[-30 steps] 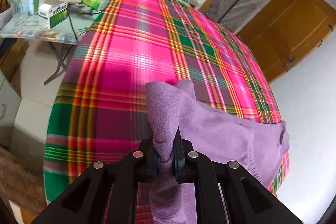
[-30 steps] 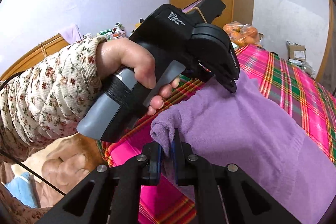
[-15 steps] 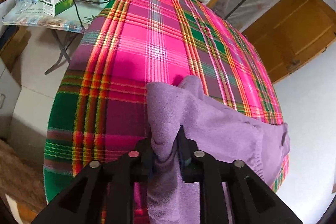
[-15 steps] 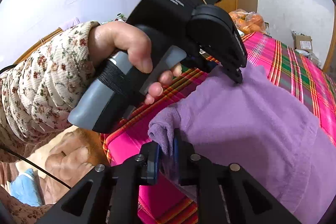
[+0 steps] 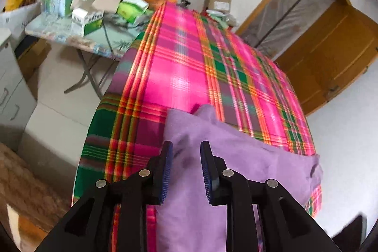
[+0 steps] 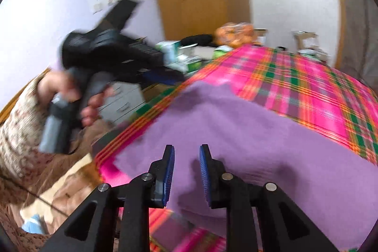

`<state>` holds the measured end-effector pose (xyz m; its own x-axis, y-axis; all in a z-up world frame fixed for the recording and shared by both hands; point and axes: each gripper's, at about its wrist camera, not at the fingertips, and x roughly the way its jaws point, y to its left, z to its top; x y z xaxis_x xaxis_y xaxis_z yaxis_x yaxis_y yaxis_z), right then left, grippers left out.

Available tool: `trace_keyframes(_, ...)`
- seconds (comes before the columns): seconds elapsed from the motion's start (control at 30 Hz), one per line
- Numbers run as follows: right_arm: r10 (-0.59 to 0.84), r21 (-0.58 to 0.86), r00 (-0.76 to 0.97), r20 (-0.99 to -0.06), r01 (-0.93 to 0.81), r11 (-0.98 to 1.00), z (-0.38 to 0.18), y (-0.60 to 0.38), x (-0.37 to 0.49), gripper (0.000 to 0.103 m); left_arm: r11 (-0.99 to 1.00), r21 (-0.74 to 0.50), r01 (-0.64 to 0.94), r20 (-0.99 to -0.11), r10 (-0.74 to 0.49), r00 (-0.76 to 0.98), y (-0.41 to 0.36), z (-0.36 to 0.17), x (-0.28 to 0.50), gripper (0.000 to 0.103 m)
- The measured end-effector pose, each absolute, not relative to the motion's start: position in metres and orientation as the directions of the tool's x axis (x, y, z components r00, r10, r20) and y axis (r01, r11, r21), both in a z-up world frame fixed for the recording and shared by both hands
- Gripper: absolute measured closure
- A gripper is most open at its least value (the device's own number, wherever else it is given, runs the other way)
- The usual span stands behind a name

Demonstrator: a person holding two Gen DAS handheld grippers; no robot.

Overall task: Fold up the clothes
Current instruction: 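Open both grippers and release the purple garment edge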

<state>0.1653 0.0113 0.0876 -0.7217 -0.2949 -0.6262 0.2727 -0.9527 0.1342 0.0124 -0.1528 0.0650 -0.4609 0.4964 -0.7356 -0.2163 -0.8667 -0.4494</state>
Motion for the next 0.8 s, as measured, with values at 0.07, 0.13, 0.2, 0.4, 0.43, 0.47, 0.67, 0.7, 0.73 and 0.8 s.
trace_keyframes(0.07, -0.249, 0.137, -0.743, -0.621, 0.211, -0.968, 0.09, 0.033, 0.167, 0.081, -0.873, -0.434, -0.224, -0.735, 0.487, -0.472, -0.147, 0.072, 0.02, 0.078)
trace_keyframes(0.13, -0.183, 0.137, -0.758, -0.626, 0.124, -0.983, 0.089, 0.06, 0.173, 0.081, -0.862, -0.446, -0.241, -0.723, 0.505, -0.471, -0.137, 0.079, 0.028, 0.078)
trace_keyframes(0.2, -0.108, 0.135, -0.762, -0.638, 0.027, -0.991, 0.085, 0.089, 0.18, 0.081, -0.847, -0.461, -0.265, -0.708, 0.531, -0.465, -0.126, 0.085, 0.035, 0.078)
trace_keyframes(0.4, 0.09, 0.104, -0.723, -0.684, -0.22, -0.97, 0.067, 0.164, 0.197, 0.08, -0.772, -0.536, -0.342, -0.677, 0.635, -0.372, -0.074, 0.087, 0.046, 0.073)
trace_keyframes(0.43, 0.114, 0.099, -0.715, -0.69, -0.249, -0.963, 0.064, 0.173, 0.2, 0.08, -0.769, -0.535, -0.35, -0.68, 0.638, -0.361, -0.066, 0.085, 0.047, 0.072)
trace_keyframes(0.47, 0.137, 0.093, -0.705, -0.695, -0.278, -0.956, 0.061, 0.183, 0.202, 0.08, -0.762, -0.537, -0.363, -0.683, 0.645, -0.344, -0.056, 0.083, 0.048, 0.072)
trace_keyframes(0.67, 0.24, 0.05, -0.664, -0.709, -0.386, -0.921, 0.052, 0.223, 0.224, 0.08, -0.72, -0.553, -0.419, -0.698, 0.675, -0.239, 0.002, 0.065, 0.05, 0.072)
trace_keyframes(0.7, 0.255, 0.047, -0.655, -0.711, -0.407, -0.912, 0.051, 0.231, 0.228, 0.08, -0.714, -0.559, -0.422, -0.699, 0.68, -0.223, 0.01, 0.062, 0.05, 0.072)
trace_keyframes(0.73, 0.274, 0.041, -0.645, -0.714, -0.429, -0.903, 0.049, 0.238, 0.232, 0.08, -0.703, -0.565, -0.432, -0.698, 0.686, -0.204, 0.02, 0.059, 0.05, 0.072)
trace_keyframes(0.8, 0.305, 0.035, -0.627, -0.717, -0.469, -0.882, 0.047, 0.252, 0.24, 0.08, -0.695, -0.569, -0.44, -0.704, 0.688, -0.175, 0.036, 0.054, 0.05, 0.072)
